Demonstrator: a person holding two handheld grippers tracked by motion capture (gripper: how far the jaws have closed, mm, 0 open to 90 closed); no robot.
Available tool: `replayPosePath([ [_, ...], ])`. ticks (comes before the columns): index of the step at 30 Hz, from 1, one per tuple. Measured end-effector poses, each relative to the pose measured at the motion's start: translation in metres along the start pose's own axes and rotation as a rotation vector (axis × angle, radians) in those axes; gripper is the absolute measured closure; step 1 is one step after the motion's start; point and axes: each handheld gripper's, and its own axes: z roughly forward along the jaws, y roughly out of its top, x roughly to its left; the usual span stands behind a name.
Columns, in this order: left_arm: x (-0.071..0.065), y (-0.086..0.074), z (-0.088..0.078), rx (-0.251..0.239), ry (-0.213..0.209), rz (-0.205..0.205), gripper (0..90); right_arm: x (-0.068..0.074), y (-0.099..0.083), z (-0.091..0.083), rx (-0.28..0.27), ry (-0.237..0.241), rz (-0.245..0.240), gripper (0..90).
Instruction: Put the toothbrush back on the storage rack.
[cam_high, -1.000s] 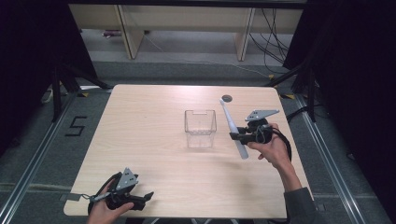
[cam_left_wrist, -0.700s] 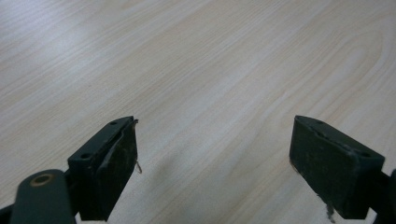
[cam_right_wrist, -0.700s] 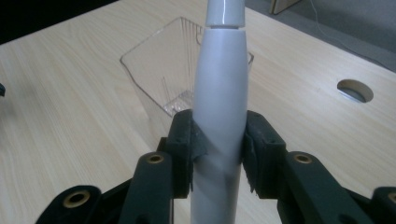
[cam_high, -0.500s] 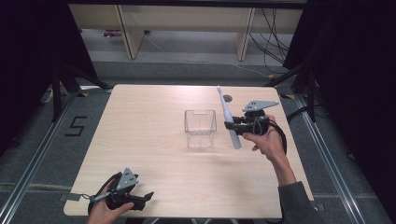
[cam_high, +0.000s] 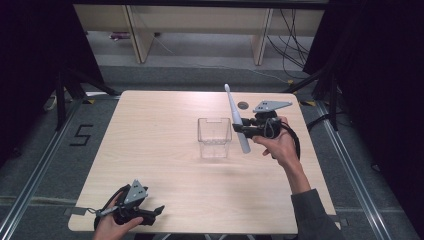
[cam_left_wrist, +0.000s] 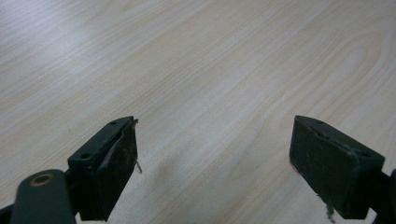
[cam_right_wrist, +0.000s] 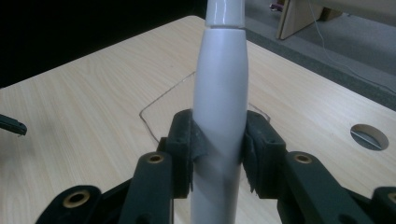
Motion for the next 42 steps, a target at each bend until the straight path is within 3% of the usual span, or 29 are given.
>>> replayPosePath([
  [1,0.0,0.0,0.0,-0.002,0.0,-0.001,14.9,0.0,0.002,0.0,-0.001,-0.013,-0.016,66.5],
  [2,0.0,0.0,0.001,-0.004,-0.001,0.001,14.9,0.002,0.004,0.001,0.007,-0.008,0.005,66.5],
  [5,0.0,0.0,0.0,-0.001,-0.002,0.003,14.9,0.004,0.01,0.005,-0.001,0.001,-0.003,66.5],
  [8,0.0,0.0,0.0,-0.004,-0.005,0.0,14.9,0.005,0.016,0.008,-0.016,-0.003,-0.031,66.5],
  [10,0.0,0.0,0.0,-0.001,-0.003,0.001,14.9,0.008,0.019,0.01,-0.013,0.021,-0.012,66.5],
  [25,-0.001,0.0,0.0,-0.006,-0.012,0.0,14.9,0.015,0.048,0.037,-0.014,0.028,-0.045,66.5],
  [27,-0.001,0.0,-0.001,-0.003,-0.008,0.003,14.9,0.017,0.051,0.039,-0.01,0.035,-0.025,66.5],
  [28,-0.001,0.0,0.0,-0.006,-0.012,-0.002,14.9,0.015,0.052,0.042,-0.026,0.031,-0.045,66.5],
  [30,-0.001,0.0,0.0,0.0,-0.009,0.005,14.9,0.015,0.052,0.046,-0.016,0.03,-0.023,66.5],
  [32,0.0,0.0,0.0,0.005,-0.01,0.011,14.9,0.012,0.052,0.051,-0.03,0.017,-0.042,66.5],
  [35,0.0,0.0,-0.001,0.014,-0.02,0.022,14.9,0.011,0.052,0.056,-0.005,0.014,-0.023,66.5],
  [36,0.0,0.0,-0.001,0.011,-0.02,0.017,14.9,0.009,0.052,0.059,-0.006,0.01,-0.043,66.5],
  [39,-0.001,0.0,0.0,0.006,-0.015,0.01,14.9,0.006,0.051,0.064,-0.022,0.003,-0.04,66.5],
  [42,-0.001,0.0,-0.001,0.011,-0.019,0.014,14.8,0.004,0.049,0.069,-0.019,0.012,-0.008,66.5],
])
